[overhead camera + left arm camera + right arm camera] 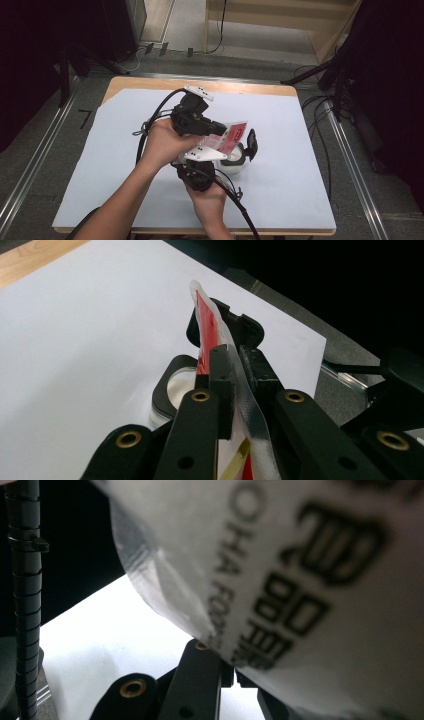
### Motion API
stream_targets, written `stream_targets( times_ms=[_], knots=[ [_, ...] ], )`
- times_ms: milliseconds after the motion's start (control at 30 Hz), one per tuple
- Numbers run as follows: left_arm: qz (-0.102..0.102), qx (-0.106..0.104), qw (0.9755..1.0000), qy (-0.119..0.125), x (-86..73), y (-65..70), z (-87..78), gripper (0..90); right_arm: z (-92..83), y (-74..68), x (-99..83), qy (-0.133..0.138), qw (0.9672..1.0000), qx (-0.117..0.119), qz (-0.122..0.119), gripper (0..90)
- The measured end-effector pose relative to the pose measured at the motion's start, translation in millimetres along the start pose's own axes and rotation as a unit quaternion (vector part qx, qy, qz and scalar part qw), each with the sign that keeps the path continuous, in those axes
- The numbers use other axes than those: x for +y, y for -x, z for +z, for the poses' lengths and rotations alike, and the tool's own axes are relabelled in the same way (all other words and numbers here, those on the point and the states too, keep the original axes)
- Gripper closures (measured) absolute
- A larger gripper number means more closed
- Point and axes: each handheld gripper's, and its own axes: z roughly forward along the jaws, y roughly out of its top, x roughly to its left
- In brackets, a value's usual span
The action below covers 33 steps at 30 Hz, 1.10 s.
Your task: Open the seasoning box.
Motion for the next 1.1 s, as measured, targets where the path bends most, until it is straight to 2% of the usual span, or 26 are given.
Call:
stream_targets(
  times_ms=[133,167,400,567,800,867,1100],
  knots=[
    [-0.002,-0.003,1.0,0.002,3.8,1.0,-3.0,85.2,-2.2,-0.8,3.4,0.001,1.0,0.002,-0.004,89.2],
    [-0.002,-0.002,1.0,-0.006,5.2,0.5,-3.3,84.9,-2.3,-1.2,4.1,0.003,1.0,0.002,-0.005,89.2],
    [-0.003,-0.003,1.0,-0.006,6.5,-0.9,-0.2,85.0,-2.5,-0.1,5.2,-0.001,1.0,0.004,0.001,88.8],
    [-0.006,-0.006,1.0,-0.005,3.7,-2.5,-1.9,85.6,-1.1,-0.5,4.0,-0.004,1.0,0.003,-0.005,89.0],
    [-0.011,-0.012,0.9997,-0.015,-0.8,-6.5,-7.7,85.7,1.6,-2.2,-0.5,-0.008,0.9999,0.004,-0.012,89.3],
    [-0.011,-0.009,0.9997,-0.022,-1.6,-7.4,-9.8,85.9,2.3,-2.5,-2.2,-0.008,0.9999,0.005,-0.014,89.3],
    [-0.016,-0.018,0.9995,-0.021,-5.2,-9.8,-9.1,86.0,3.1,-2.3,-6.4,-0.013,0.9997,0.005,-0.019,89.1]
  ],
)
